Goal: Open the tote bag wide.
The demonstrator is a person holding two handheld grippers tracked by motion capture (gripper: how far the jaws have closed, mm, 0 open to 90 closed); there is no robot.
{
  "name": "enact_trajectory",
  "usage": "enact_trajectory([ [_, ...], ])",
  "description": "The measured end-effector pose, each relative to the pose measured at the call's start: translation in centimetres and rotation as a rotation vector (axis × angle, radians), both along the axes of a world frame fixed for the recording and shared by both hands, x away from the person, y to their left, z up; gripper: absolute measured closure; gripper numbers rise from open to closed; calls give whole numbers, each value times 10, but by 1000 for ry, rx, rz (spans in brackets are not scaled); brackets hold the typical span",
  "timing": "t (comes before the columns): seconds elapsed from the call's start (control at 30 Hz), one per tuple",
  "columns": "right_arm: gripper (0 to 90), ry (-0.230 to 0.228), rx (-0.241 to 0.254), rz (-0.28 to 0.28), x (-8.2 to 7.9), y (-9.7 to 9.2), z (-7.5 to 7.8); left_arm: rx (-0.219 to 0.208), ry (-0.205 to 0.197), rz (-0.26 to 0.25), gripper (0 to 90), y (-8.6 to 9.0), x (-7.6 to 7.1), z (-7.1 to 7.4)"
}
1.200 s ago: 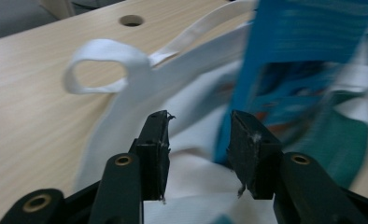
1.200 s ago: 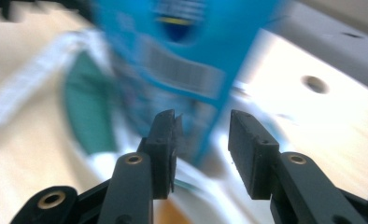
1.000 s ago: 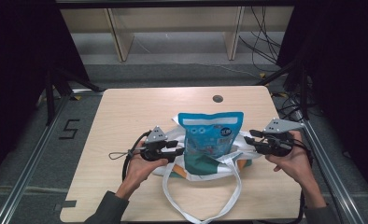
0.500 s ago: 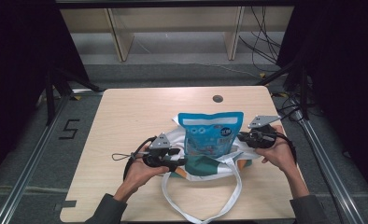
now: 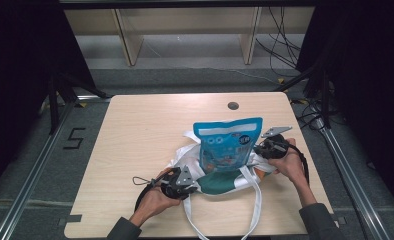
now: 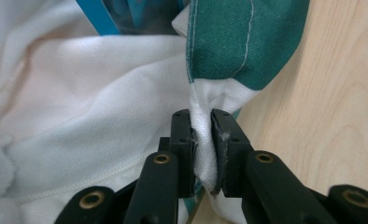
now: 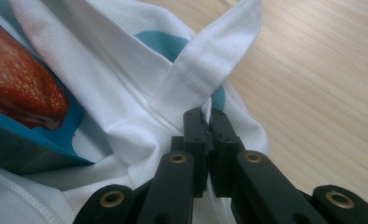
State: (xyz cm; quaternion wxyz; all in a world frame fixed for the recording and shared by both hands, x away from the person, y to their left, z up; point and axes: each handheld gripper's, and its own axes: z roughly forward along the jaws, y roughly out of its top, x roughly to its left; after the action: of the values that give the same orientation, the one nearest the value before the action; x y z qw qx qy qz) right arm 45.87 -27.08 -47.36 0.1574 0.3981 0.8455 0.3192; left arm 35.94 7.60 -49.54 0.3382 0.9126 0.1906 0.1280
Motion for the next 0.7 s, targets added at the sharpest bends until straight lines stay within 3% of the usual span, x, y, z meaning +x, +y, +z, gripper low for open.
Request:
enact_trajectory([
  [0.1,806,-25,-23,15,0,-3,5,-19,2,13,756,-1,0,3],
  [0.13,775,-52,8,-6,0,-3,8,-45,-6,25,745,1,0,9],
  [0.2,761,-40,-3,-5,-2,-7,16,-69,-3,30,740,2,0,12],
  [0.3,712,-107,66,-35,-10,-11,40,-141,-11,49,715,8,0,25],
  [0.33,707,-132,112,-48,-19,-14,57,-185,-10,67,699,11,0,31],
  [0.37,707,-132,112,-48,-19,-14,57,-185,-10,67,693,11,0,31],
  [0.4,709,-162,118,-37,-22,-15,62,-203,-13,74,693,14,0,34],
  [0.53,763,-188,125,27,-50,-18,78,-272,16,90,679,15,-4,37],
  [0.63,798,-153,140,67,-68,-17,77,-254,-7,74,662,15,-5,38],
  [0.67,813,-148,141,105,-72,-16,74,-261,4,83,660,14,-6,36],
  [0.7,826,-126,141,126,-76,-15,72,-240,3,78,660,14,-7,36],
])
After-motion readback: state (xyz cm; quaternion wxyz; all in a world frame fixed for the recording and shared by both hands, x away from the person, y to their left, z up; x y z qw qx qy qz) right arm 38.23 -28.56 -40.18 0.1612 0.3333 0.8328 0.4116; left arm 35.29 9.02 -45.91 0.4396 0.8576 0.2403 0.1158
